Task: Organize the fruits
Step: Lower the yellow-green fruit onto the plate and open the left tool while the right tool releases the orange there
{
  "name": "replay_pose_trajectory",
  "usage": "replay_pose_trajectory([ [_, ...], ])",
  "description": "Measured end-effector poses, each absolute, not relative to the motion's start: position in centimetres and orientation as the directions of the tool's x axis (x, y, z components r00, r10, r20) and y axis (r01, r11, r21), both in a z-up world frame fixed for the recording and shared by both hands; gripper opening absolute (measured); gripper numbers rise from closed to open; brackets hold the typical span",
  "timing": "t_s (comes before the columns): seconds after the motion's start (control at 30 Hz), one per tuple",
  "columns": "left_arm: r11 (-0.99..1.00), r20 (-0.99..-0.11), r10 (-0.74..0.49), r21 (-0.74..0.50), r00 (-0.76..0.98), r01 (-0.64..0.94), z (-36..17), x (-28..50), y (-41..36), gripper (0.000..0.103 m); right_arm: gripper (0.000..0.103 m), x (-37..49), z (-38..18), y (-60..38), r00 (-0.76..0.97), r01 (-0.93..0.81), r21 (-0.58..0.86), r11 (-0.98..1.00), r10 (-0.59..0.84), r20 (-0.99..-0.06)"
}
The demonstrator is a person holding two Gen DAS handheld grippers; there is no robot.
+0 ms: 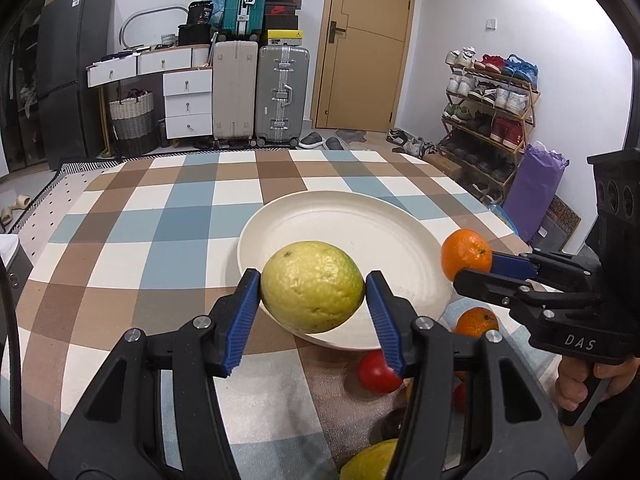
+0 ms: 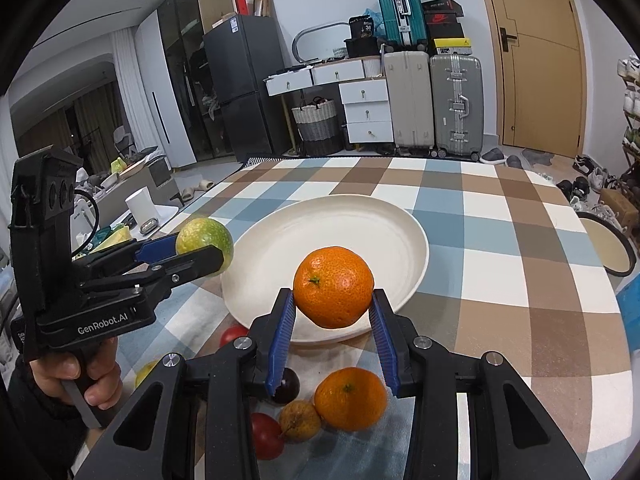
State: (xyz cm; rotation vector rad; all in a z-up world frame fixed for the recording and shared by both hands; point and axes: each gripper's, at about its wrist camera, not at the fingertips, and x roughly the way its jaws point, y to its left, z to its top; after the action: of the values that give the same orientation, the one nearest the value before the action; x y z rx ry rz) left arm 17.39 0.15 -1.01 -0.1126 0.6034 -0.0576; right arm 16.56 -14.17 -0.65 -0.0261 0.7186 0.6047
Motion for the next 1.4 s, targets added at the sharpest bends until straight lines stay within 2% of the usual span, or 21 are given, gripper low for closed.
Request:
replay_pose_trajectory([
  [0.67,0.994,-0.567,-0.091,-0.099,0.819,0.042,-1.5,20.6,-0.2,0.051,0.039,19.6,-1.3,-13.2,0.579,-0.523,0.177,0.834,0.500,-0.644],
  [0.77,0.994,-0.555,-0.096,-0.098,0.826,0.049,-1.5,20.4,-0.2,0.046,0.039,19.7,-1.7,-13.3,0.576,-0.520,0.179,0.836,0.497,-0.649],
  [0.97,0.994,-0.560,-0.091,-0.101,0.823,0.042,-1.6,20.2,-0.1,0.046,0.039,20.2,-2.1,-13.5,0.573,-0.511,0.192,0.838,0.498,-0.651],
  [1.17,0.994,-0.557,-0.087,-0.108,0.826,0.032,-1.7,19.8,0.2,0.046,0.048,19.7,-1.7,-13.9,0.596,-0.514,0.184,0.838,0.503,-0.626],
  [1.27,0.993,-0.556,-0.092,-0.113,0.826,0.034,-1.7,19.4,0.3,0.046,0.049,19.5,-1.6,-13.9,0.599,-0.517,0.178,0.837,0.503,-0.624],
  [1.33,0.993,-0.560,-0.094,-0.115,0.823,0.035,-1.7,19.3,0.3,0.051,0.051,19.4,-1.7,-14.0,0.601,-0.514,0.179,0.839,0.501,-0.623],
  [1.4,0.993,-0.563,-0.090,-0.114,0.822,0.031,-1.8,19.0,0.4,0.065,0.063,19.4,-1.7,-14.2,0.604,-0.504,0.187,0.843,0.499,-0.622],
])
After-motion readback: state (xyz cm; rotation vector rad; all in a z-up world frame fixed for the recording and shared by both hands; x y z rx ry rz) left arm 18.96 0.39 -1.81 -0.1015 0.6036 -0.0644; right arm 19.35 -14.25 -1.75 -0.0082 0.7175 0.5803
